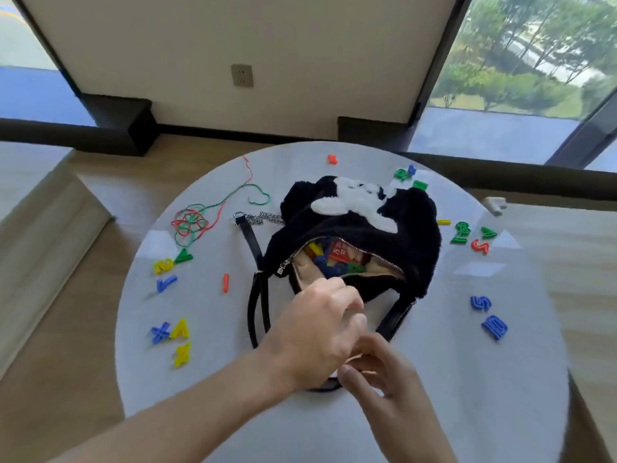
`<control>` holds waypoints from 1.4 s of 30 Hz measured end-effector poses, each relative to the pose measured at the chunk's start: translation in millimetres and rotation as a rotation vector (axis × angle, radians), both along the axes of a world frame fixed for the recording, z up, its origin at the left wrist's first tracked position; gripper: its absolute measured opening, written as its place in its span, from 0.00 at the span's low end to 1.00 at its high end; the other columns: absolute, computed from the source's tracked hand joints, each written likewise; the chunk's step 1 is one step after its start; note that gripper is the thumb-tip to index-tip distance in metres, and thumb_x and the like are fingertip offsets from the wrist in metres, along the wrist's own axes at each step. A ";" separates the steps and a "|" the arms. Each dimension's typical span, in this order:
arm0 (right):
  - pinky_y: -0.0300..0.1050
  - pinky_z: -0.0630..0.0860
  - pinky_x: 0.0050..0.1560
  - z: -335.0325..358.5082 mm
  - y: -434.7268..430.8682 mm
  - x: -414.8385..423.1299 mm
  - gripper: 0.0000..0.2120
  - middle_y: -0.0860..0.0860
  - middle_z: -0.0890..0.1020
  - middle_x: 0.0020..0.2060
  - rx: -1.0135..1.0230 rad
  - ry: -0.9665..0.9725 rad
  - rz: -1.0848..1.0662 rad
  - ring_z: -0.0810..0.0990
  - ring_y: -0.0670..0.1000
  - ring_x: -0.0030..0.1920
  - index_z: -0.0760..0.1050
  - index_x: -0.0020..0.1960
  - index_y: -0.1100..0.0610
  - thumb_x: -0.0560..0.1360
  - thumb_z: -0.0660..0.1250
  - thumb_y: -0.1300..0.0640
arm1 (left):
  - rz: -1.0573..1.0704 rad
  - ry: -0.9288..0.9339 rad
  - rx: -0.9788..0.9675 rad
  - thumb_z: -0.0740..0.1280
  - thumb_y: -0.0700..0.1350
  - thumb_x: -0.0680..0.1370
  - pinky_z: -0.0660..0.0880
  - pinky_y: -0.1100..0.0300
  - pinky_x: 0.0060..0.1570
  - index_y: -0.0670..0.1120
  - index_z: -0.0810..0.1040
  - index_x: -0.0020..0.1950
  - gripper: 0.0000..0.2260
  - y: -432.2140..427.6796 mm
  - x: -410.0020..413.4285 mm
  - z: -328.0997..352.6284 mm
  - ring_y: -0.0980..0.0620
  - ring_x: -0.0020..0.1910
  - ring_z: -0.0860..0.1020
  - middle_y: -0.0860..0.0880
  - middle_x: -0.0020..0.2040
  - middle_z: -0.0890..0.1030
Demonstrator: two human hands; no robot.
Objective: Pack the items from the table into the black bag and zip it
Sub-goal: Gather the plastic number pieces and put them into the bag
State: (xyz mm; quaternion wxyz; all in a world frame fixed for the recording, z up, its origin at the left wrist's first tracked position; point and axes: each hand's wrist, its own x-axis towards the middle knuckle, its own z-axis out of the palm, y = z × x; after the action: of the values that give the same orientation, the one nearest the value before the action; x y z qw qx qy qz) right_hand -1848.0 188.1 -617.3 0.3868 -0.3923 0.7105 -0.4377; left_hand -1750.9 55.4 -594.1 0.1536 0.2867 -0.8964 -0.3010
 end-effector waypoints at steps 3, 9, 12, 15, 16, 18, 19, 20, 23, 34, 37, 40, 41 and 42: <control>0.45 0.80 0.50 48.2 1.6 14.0 0.10 0.47 0.83 0.49 0.101 -0.036 0.053 0.84 0.48 0.47 0.79 0.54 0.47 0.76 0.70 0.60 | 0.087 -0.057 0.163 0.61 0.49 0.79 0.71 0.62 0.50 0.49 0.79 0.51 0.08 11.6 23.8 27.2 0.58 0.49 0.74 0.54 0.47 0.77; 0.35 0.79 0.47 108.6 -42.8 32.7 0.09 0.43 0.80 0.50 0.211 -0.071 0.108 0.81 0.42 0.47 0.76 0.58 0.46 0.78 0.69 0.53 | 0.376 -0.108 0.299 0.65 0.46 0.77 0.69 0.67 0.46 0.52 0.80 0.48 0.04 5.9 68.6 61.5 0.60 0.47 0.77 0.57 0.45 0.79; 0.27 0.74 0.37 110.8 -70.6 52.0 0.14 0.44 0.79 0.49 0.252 -0.075 0.148 0.78 0.39 0.44 0.74 0.62 0.49 0.77 0.69 0.53 | 0.596 -0.154 0.305 0.67 0.44 0.77 0.70 0.62 0.48 0.49 0.80 0.51 0.05 -1.6 101.0 51.0 0.53 0.51 0.76 0.53 0.50 0.78; 0.28 0.72 0.32 91.8 -105.7 73.5 0.18 0.47 0.78 0.49 0.304 -0.049 0.179 0.77 0.40 0.38 0.71 0.66 0.49 0.77 0.68 0.55 | 0.668 -0.409 0.275 0.70 0.45 0.75 0.73 0.49 0.55 0.45 0.75 0.64 0.17 -15.3 133.9 15.1 0.44 0.60 0.72 0.46 0.62 0.73; 0.30 0.73 0.33 83.0 -118.1 81.9 0.19 0.48 0.78 0.50 0.325 -0.036 0.187 0.76 0.42 0.38 0.70 0.67 0.50 0.77 0.68 0.55 | 0.670 -0.496 0.267 0.71 0.46 0.74 0.72 0.47 0.59 0.44 0.72 0.67 0.23 -18.7 144.8 1.7 0.41 0.63 0.69 0.44 0.66 0.70; 0.40 0.77 0.41 64.2 -140.4 97.1 0.21 0.51 0.77 0.53 0.360 0.024 0.193 0.78 0.46 0.43 0.69 0.69 0.52 0.77 0.68 0.56 | 0.655 -0.582 0.266 0.75 0.48 0.71 0.69 0.45 0.63 0.44 0.67 0.72 0.32 -25.8 163.5 -24.5 0.37 0.66 0.65 0.41 0.72 0.64; 0.46 0.78 0.47 54.5 -151.3 103.6 0.22 0.51 0.76 0.56 0.366 0.066 0.200 0.79 0.50 0.46 0.68 0.69 0.52 0.77 0.67 0.57 | 0.632 -0.607 0.256 0.77 0.49 0.70 0.69 0.46 0.63 0.44 0.64 0.73 0.36 -30.1 171.0 -37.0 0.37 0.65 0.65 0.41 0.73 0.61; 0.50 0.78 0.52 44.6 -160.7 111.5 0.22 0.52 0.74 0.58 0.375 0.111 0.221 0.79 0.52 0.49 0.68 0.69 0.53 0.76 0.67 0.58 | 0.609 -0.634 0.248 0.78 0.50 0.68 0.70 0.46 0.62 0.45 0.62 0.74 0.39 -33.1 178.3 -47.8 0.37 0.65 0.65 0.41 0.74 0.60; 0.51 0.74 0.53 18.8 -184.8 126.0 0.25 0.54 0.69 0.62 0.436 0.285 0.320 0.78 0.58 0.50 0.64 0.71 0.54 0.76 0.67 0.58 | 0.573 -0.643 0.229 0.80 0.52 0.65 0.73 0.49 0.57 0.46 0.60 0.76 0.45 -46.8 188.7 -67.6 0.38 0.60 0.67 0.40 0.72 0.60; 0.49 0.66 0.37 -39.6 -225.3 147.8 0.09 0.56 0.72 0.55 0.514 0.680 0.451 0.77 0.63 0.43 0.71 0.57 0.58 0.79 0.66 0.57 | 0.347 -0.445 0.194 0.74 0.45 0.72 0.78 0.45 0.38 0.45 0.74 0.65 0.22 -81.5 209.7 -81.3 0.43 0.48 0.74 0.42 0.59 0.71; 0.49 0.67 0.37 -41.1 -226.3 139.6 0.05 0.55 0.73 0.51 0.500 0.649 0.505 0.74 0.61 0.40 0.73 0.51 0.58 0.79 0.65 0.57 | 0.344 -0.458 0.170 0.74 0.44 0.72 0.78 0.47 0.33 0.46 0.74 0.64 0.22 -82.5 207.0 -79.0 0.44 0.45 0.73 0.44 0.57 0.72; 0.52 0.74 0.41 -36.7 -229.9 127.4 0.04 0.52 0.74 0.47 0.462 0.559 0.574 0.76 0.60 0.41 0.75 0.48 0.57 0.77 0.64 0.57 | 0.396 -0.439 0.174 0.73 0.40 0.71 0.77 0.48 0.30 0.45 0.76 0.60 0.18 -85.0 202.2 -77.7 0.45 0.42 0.73 0.44 0.54 0.73; 0.54 0.75 0.43 -35.0 -229.4 123.2 0.04 0.51 0.74 0.45 0.441 0.536 0.616 0.76 0.60 0.41 0.75 0.48 0.57 0.76 0.64 0.57 | 0.414 -0.421 0.181 0.72 0.39 0.72 0.76 0.49 0.30 0.44 0.76 0.59 0.16 -86.3 200.4 -78.2 0.45 0.42 0.73 0.44 0.52 0.74; 0.55 0.76 0.44 -33.4 -227.6 119.9 0.04 0.50 0.74 0.44 0.423 0.526 0.666 0.76 0.59 0.41 0.76 0.49 0.56 0.76 0.64 0.57 | 0.431 -0.400 0.186 0.71 0.38 0.72 0.76 0.49 0.30 0.44 0.77 0.58 0.15 -87.2 199.3 -79.1 0.45 0.42 0.73 0.44 0.52 0.74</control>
State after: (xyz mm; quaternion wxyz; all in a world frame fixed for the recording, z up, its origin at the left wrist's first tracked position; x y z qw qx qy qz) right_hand -1728.2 -39.5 -650.7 0.3845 -0.6091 0.6933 -0.0215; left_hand -1551.6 -31.8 -673.2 0.0075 0.5368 -0.7959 -0.2799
